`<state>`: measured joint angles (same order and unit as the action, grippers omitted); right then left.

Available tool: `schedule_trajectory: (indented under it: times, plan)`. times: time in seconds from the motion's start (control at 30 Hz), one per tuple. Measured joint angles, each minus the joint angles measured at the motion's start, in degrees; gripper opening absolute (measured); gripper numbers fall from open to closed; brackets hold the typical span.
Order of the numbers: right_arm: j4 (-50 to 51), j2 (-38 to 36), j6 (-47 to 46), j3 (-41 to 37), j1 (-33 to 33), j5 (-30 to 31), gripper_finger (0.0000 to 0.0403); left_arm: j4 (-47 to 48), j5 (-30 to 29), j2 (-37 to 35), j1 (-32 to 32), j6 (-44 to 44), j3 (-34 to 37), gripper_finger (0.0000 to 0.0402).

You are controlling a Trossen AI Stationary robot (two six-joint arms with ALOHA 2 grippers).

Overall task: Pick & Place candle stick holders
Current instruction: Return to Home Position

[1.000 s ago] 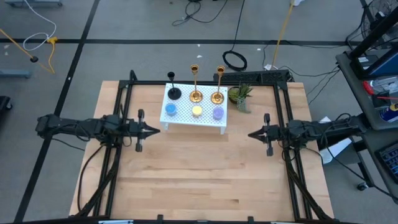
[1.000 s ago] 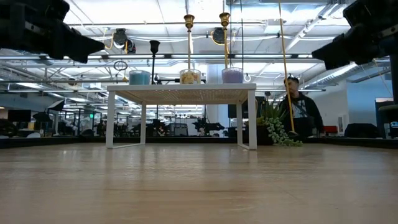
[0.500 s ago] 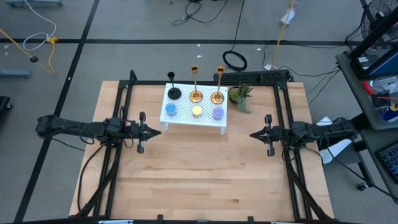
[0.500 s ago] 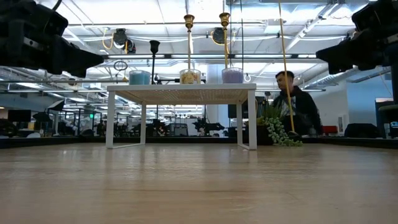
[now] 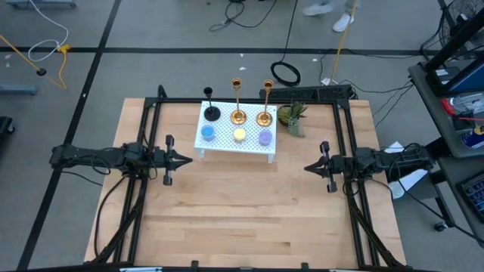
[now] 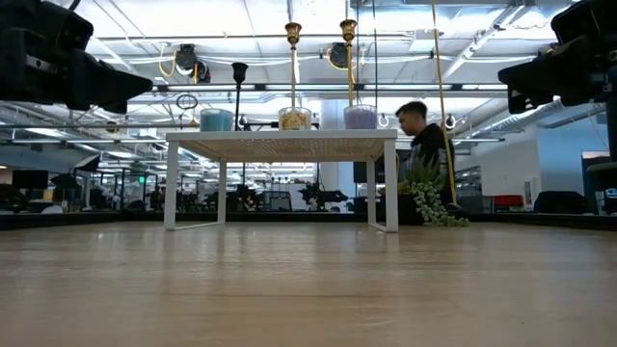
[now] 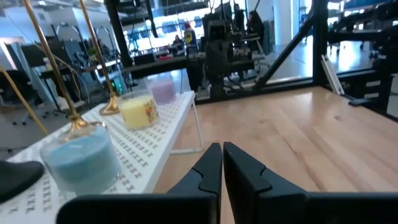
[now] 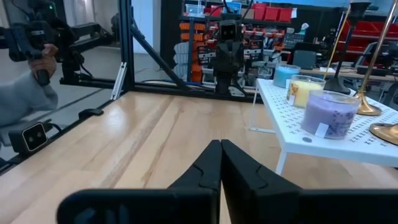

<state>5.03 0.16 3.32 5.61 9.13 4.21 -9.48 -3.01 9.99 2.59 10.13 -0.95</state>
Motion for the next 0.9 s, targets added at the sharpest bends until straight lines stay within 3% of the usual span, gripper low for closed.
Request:
schedule_trajectory:
  times: [0.3,0.5,0.9]
  plan:
    - [1.15,0.00,-2.16,-0.04,0.00,-0.07,0.0003,10.56,0.03,-10.01,0.00,-0.96,-1.04,0.0008]
    - [1.25,0.02,-2.10,-0.04,0.00,-0.11,0.0003,11.79,0.23,-9.73,0.00,-1.57,-1.27,0.0024]
    - [-2.11,0.46,-2.62,-0.18,0.00,0.41,0.0004,12.03,0.17,-8.75,0.00,-4.61,-1.27,0.0009]
